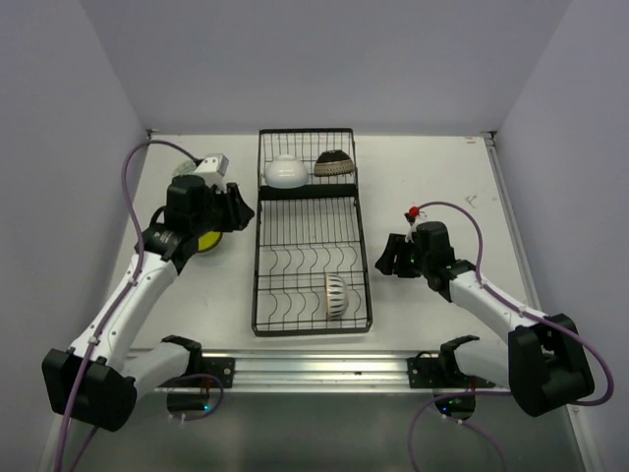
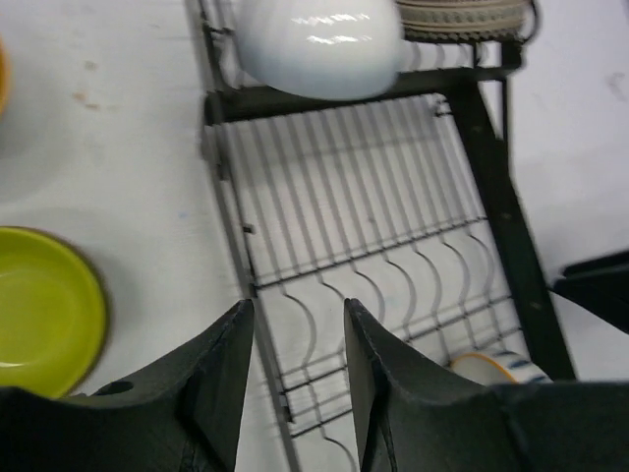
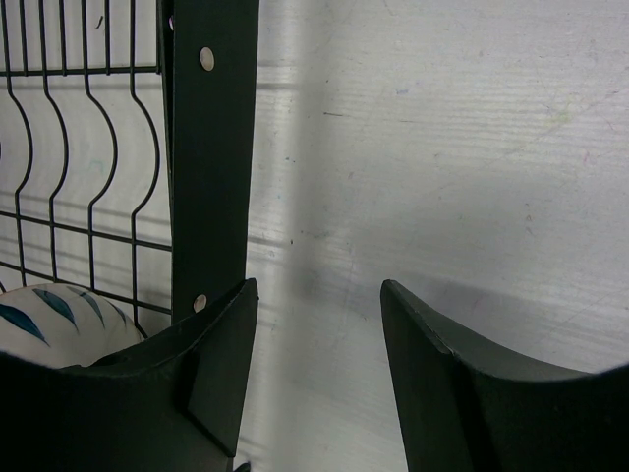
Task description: Unload the bowls from the dish rack
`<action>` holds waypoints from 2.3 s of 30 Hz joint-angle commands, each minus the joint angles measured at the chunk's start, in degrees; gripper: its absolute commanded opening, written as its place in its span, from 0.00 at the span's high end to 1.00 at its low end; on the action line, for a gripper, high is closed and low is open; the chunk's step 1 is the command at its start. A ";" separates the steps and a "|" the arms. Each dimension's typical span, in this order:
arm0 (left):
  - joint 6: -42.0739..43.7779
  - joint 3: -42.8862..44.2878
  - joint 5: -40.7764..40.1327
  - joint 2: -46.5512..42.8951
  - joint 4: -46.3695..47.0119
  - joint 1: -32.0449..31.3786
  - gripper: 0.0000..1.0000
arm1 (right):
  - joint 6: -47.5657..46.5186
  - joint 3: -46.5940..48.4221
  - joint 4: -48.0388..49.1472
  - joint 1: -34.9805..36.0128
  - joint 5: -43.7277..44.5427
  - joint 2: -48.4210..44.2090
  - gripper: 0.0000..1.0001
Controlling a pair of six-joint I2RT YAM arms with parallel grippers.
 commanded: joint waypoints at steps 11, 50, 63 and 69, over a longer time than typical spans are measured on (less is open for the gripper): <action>-28.14 -29.89 27.31 -6.60 45.85 -17.41 0.46 | 0.29 0.27 1.66 0.37 0.22 0.14 0.43; -43.18 -38.24 11.93 13.79 70.02 -40.28 0.71 | 0.38 -0.43 2.71 0.37 -0.05 1.37 0.42; -50.56 -43.95 6.13 14.50 81.18 -40.28 1.00 | 0.38 -0.43 2.54 0.46 0.13 1.99 0.42; -53.28 -45.98 2.53 13.97 86.37 -40.28 1.00 | 0.47 -0.34 2.54 0.37 0.22 2.25 0.42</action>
